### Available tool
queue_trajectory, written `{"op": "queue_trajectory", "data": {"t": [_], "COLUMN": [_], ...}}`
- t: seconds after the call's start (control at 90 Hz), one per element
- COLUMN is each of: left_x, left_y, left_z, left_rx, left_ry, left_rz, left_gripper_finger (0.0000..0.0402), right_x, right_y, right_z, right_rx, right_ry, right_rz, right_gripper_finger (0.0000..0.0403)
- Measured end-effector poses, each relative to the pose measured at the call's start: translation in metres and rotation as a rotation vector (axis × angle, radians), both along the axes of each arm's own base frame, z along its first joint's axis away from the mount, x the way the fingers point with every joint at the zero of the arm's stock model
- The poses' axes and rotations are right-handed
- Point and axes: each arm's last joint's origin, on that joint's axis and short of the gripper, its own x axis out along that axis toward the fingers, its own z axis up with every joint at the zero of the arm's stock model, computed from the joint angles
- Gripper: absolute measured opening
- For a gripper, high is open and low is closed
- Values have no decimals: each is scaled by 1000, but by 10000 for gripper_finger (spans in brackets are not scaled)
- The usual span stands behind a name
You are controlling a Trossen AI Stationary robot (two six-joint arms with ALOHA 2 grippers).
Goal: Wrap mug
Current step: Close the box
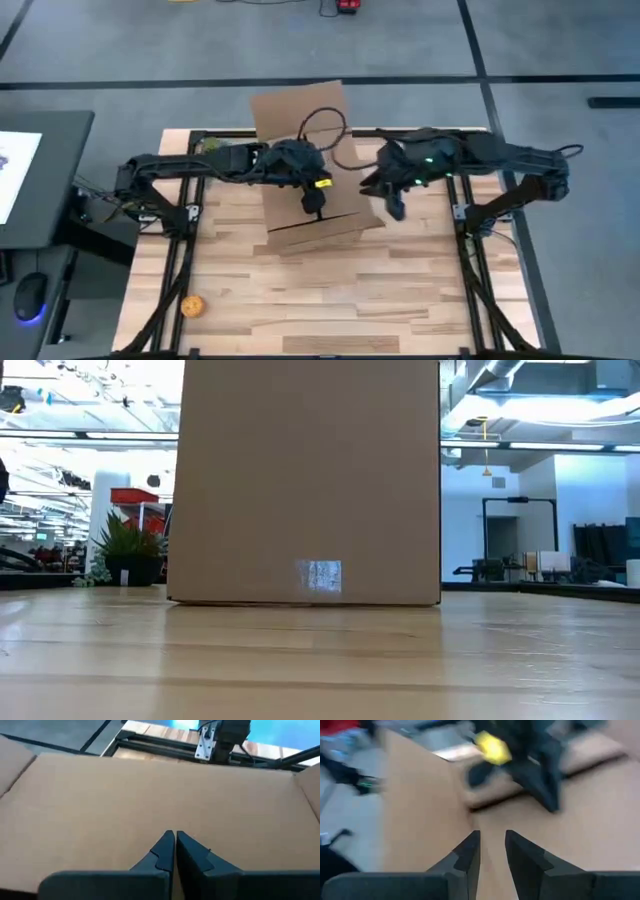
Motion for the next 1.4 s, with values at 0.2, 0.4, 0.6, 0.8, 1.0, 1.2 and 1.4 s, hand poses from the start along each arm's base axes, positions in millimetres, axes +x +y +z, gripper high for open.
{"op": "queue_trajectory", "data": {"t": [0.2,0.4,0.6,0.8,1.0,1.2,1.4], "left_x": [0,-3,-4,-13,-30,-61,-105], "left_y": [0,0,0,-2,-3,-7,-7], "left_z": [-1,-3,-4,6,31,78,113], "left_rx": [-2,-9,-21,-27,-29,-59,5], "left_ry": [6,43,52,24,-111,-396,-582], "left_rz": [2,0,-11,-19,5,1,137], "left_gripper_finger": [0,0,0,0,0,0,0], "right_x": [2,36,52,50,52,54,55], "right_y": [42,77,78,53,30,10,-14], "right_z": [13,-19,-30,-29,-33,-38,-40], "right_rx": [128,108,-57,-184,-152,-132,-97], "right_ry": [-125,-12,-29,-22,34,88,116], "right_rz": [122,165,-26,-263,-340,-394,-435], "right_gripper_finger": [81,81,81,81,81,81,81]}}
